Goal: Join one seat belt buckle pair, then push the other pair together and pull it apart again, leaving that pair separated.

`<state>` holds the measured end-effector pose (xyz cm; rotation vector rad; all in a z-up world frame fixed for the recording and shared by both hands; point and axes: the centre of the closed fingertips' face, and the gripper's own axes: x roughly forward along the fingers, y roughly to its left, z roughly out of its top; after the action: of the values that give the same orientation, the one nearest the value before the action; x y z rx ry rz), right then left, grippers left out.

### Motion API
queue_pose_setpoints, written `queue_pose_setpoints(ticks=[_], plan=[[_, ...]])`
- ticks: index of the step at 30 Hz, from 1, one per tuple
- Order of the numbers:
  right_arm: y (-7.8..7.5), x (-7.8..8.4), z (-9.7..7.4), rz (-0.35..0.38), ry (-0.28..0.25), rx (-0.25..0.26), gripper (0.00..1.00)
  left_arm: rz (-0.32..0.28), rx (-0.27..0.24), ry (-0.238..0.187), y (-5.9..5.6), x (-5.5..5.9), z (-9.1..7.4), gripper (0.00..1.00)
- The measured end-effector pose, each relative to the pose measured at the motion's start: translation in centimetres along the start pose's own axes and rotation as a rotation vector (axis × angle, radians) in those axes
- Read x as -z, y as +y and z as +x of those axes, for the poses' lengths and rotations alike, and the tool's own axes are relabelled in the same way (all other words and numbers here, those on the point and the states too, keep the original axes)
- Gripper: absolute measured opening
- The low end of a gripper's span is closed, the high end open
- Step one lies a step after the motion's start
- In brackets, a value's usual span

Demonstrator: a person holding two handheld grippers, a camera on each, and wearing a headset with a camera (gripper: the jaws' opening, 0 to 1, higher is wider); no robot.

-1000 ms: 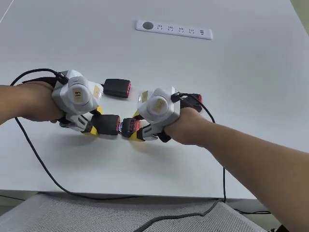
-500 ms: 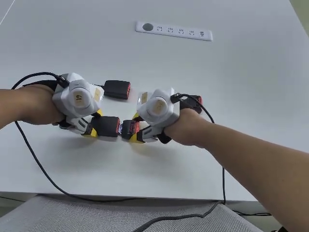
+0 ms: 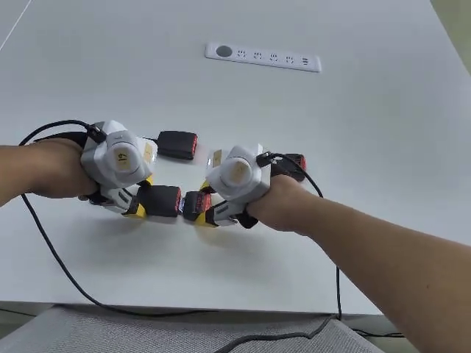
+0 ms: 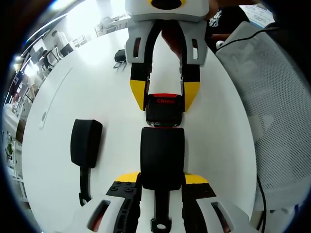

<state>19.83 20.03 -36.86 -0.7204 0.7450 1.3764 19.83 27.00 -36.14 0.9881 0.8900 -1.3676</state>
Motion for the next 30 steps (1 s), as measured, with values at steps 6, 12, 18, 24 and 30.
queue_pose_setpoints(ticks=[6,12,18,24,30], plan=[[-0.1,-1.3,-0.9,-0.008,-0.033,0.013,0.35,-0.024,-0.018,-0.037,0.4,-1.5,-1.4,0.36],[-0.6,-2.5,-2.3,-0.011,-0.069,0.029,0.35,0.009,-0.031,-0.057,1.2,-3.2,-2.8,0.34],[-2.5,-1.7,-3.9,-0.009,-0.070,0.069,0.34,-0.005,-0.063,-0.097,3.9,-4.8,-3.2,0.36],[-5.2,1.3,-6.0,0.003,-0.031,0.107,0.34,-0.012,-0.083,-0.101,7.2,-4.5,-2.7,0.37],[-8.4,5.6,-8.7,0.113,-0.030,0.154,0.34,-0.065,-0.106,-0.138,11.0,-4.2,-2.1,0.40]])
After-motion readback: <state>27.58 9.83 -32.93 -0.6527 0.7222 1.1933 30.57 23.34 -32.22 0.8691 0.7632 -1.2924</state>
